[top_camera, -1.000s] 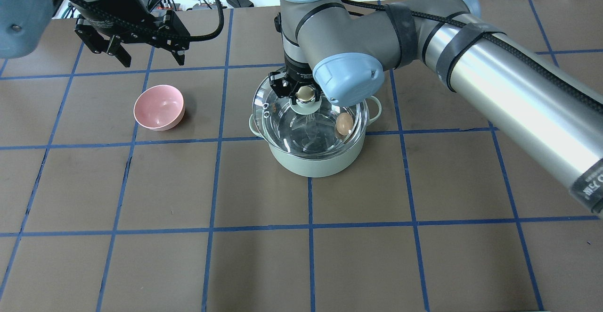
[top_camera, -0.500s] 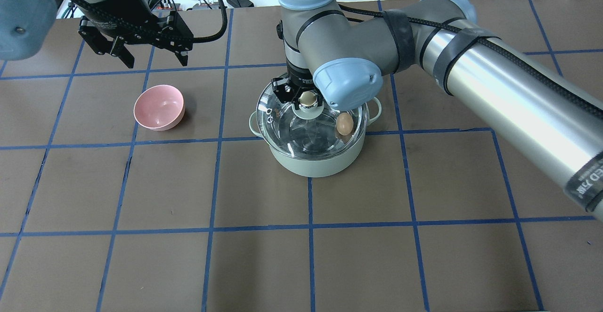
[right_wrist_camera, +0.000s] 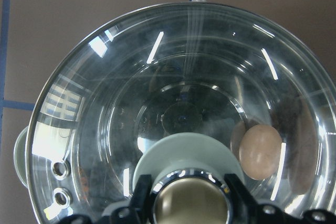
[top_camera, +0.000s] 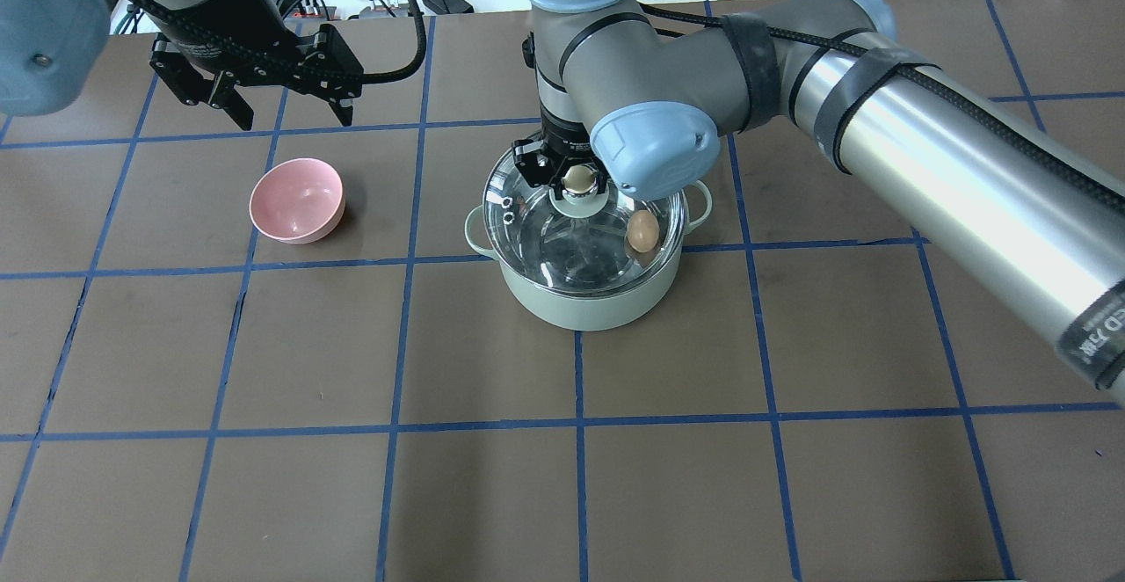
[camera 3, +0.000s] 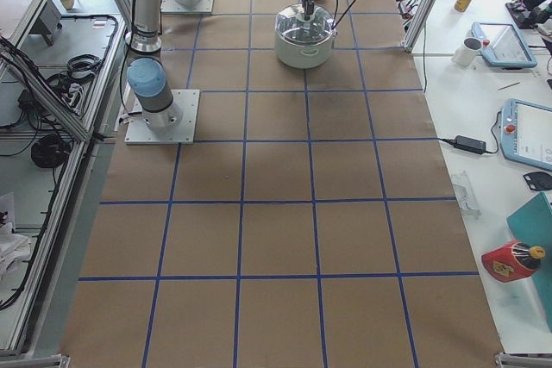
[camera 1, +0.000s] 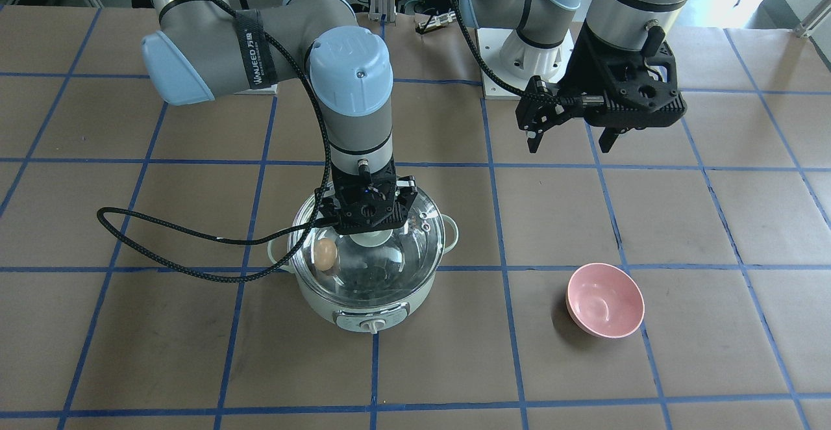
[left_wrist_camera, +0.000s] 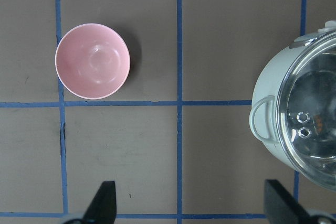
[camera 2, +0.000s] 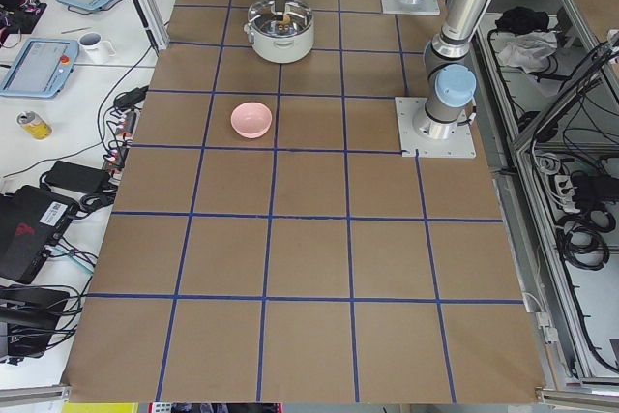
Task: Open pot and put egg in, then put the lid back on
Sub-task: 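Lower the glass lid onto the pot with the right gripper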
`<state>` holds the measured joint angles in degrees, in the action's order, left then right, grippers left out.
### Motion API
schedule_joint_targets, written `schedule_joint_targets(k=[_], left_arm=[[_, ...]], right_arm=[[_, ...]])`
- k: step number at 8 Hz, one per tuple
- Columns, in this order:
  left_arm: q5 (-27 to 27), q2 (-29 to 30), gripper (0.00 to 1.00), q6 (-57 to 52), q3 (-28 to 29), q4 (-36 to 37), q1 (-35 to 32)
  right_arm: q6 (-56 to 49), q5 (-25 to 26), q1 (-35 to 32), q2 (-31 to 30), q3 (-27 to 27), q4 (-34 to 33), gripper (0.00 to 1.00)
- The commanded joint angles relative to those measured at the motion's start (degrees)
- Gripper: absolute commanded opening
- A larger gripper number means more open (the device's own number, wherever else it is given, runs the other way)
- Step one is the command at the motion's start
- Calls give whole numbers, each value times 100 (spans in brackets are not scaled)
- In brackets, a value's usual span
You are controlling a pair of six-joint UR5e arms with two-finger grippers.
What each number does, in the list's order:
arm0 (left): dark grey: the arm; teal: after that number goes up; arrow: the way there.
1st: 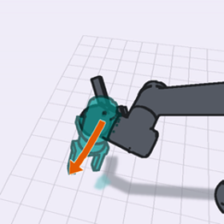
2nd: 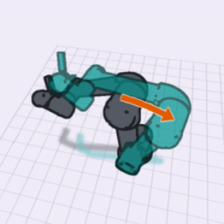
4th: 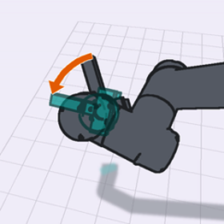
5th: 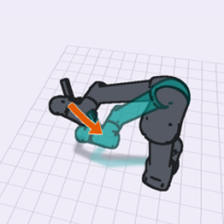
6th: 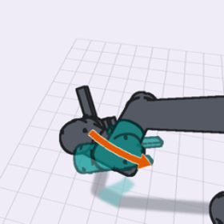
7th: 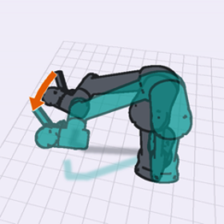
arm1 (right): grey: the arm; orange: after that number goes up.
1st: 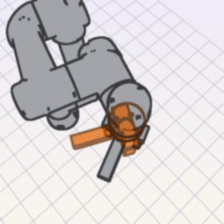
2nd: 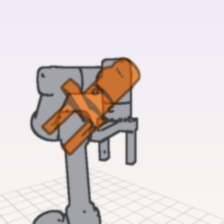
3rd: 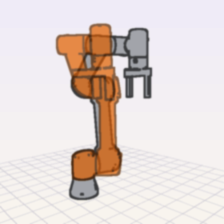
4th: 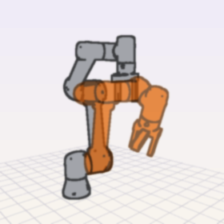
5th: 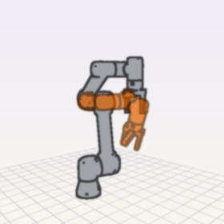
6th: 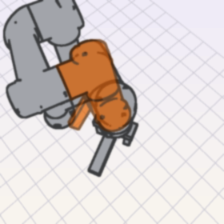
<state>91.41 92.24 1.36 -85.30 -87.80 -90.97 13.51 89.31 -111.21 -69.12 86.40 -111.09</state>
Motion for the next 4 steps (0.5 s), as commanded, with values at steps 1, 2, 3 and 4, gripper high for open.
schedule_joint_targets(k=[1, 2, 3, 4], left_arm=[[0, -4, 100, 5, -13, 0, -9], [0, -4, 100, 5, -13, 0, -9], [0, -4, 100, 5, -13, 0, -9], [0, -4, 100, 5, -13, 0, -9]], right_arm=[[-147, 8, 91, -14, 8, 8, 0], [-155, 17, 91, -14, 17, 8, 0], [-147, -1, 91, -14, 26, 8, 0], [-138, -10, 91, -14, 26, 17, 0]])
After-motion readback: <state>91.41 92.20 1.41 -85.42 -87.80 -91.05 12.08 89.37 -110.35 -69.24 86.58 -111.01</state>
